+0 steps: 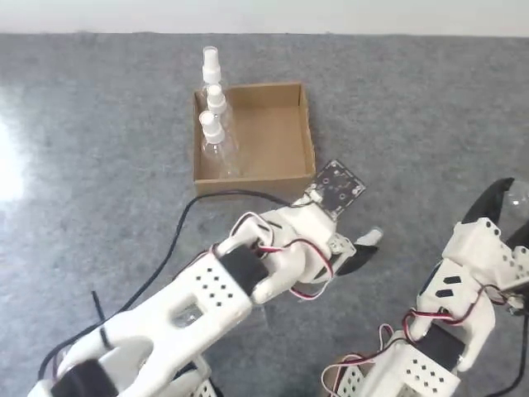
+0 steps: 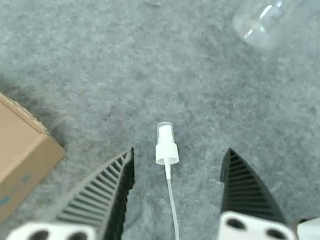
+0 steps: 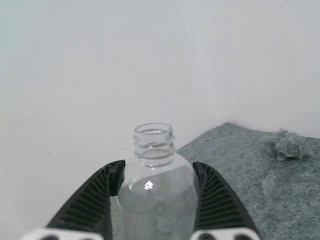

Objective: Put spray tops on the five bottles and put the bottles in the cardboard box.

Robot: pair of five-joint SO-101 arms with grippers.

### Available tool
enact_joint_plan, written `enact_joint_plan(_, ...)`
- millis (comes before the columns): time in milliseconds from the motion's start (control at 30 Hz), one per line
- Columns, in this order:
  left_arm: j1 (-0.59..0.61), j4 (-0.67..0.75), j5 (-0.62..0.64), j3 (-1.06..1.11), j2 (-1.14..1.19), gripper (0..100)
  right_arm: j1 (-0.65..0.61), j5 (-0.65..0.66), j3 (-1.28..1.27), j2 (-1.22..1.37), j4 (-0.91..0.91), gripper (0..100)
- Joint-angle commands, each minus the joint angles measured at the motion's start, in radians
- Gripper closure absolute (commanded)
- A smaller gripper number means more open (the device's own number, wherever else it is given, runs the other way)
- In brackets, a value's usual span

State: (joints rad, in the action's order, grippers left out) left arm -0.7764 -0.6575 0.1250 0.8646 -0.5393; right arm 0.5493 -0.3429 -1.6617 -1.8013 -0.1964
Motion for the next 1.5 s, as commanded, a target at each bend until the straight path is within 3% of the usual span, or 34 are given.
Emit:
enact_joint_plan(0,-0.005,0.025,0.014,-0.094,0.057,74,0.007,0.0,-0.009,-0.015,0.027,97.3)
enact_joint_plan(433,-0.083,0.026,0.078,-0.197,0.298,74,0.007,0.0,-0.014,-0.015,0.061,97.4)
enact_joint_plan(900,-0.089,0.014,0.072,-0.354,0.589,74,0.012,0.002,-0.015,-0.015,0.059,97.4)
enact_joint_plan(1200,-0.086,-0.124,0.072,-0.507,0.71,74,0.01,0.002,-0.015,-0.015,0.061,97.4)
enact_joint_plan(1467,-0.084,-0.204,0.072,-0.596,0.767,82,0.008,0.002,-0.015,-0.015,0.061,97.4)
